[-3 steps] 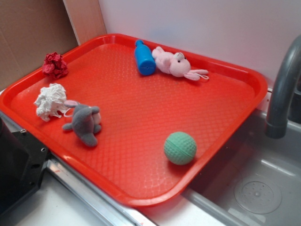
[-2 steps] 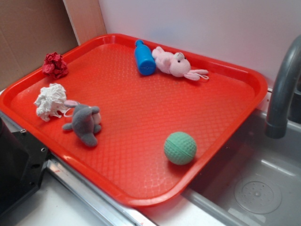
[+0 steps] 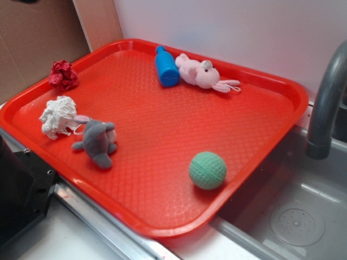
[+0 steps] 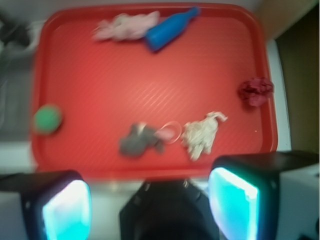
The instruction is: Grab the red paper.
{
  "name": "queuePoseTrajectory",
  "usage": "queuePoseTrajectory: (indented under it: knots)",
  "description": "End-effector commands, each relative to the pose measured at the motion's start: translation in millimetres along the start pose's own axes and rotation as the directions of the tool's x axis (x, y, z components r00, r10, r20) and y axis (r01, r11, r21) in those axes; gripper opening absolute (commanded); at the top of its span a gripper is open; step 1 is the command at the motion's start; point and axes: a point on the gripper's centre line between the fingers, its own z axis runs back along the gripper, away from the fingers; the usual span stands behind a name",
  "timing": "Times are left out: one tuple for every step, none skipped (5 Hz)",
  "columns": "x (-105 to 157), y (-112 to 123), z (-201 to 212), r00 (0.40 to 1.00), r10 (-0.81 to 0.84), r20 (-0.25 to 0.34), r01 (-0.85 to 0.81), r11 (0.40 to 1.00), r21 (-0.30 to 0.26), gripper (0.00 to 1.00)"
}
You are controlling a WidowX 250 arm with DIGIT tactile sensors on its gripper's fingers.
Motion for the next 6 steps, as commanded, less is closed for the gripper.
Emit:
queuePoseTrajectory:
  knots:
    - [46.7,32.2,-51.6,0.983,0.169,0.074,-0.171,0.985,0.022,1.00]
    - [57.5,44.2,-73.7,0.957,0.268,0.112,-0.275,0.960,0.054,1.00]
    - [48.5,65.1,-81.9,0.864,0.483,0.144,-0.495,0.866,0.070,1.00]
    - [48.5,65.1,-81.9,0.864,0.483,0.144,-0.495,0.866,0.070,1.00]
    - [48.5,65.1,-81.9,0.864,0.483,0.144,-0.495,0.866,0.070,1.00]
    - [48.5,65.1,-81.9,0.864,0.483,0.144,-0.495,0.866,0.070,1.00]
